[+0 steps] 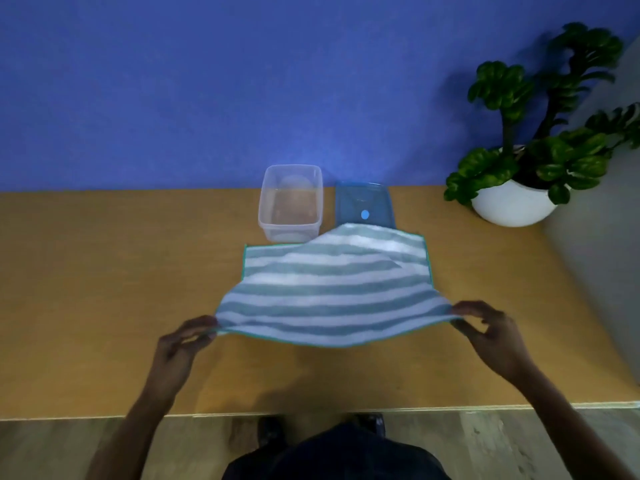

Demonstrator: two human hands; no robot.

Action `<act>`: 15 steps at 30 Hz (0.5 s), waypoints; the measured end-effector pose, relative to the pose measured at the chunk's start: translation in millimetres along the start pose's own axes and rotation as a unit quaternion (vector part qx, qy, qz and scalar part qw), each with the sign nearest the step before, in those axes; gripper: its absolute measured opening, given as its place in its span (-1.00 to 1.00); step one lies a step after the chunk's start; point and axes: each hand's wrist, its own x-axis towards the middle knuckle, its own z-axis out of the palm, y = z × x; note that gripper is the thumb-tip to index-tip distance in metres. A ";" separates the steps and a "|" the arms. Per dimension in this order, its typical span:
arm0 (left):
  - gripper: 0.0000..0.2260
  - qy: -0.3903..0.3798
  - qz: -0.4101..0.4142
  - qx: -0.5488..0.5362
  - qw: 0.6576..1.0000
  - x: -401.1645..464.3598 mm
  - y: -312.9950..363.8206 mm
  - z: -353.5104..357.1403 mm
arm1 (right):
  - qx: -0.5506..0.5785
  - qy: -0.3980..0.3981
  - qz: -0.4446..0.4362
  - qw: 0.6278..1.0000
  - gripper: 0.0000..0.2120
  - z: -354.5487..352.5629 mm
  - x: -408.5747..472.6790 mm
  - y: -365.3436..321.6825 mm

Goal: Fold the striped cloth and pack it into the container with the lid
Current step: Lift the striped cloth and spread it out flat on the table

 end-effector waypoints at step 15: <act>-0.73 0.000 0.054 0.291 0.955 -64.3 -84.2 -11.6 | -0.107 -0.088 0.053 0.989 -0.49 31.9 -76.1 68.5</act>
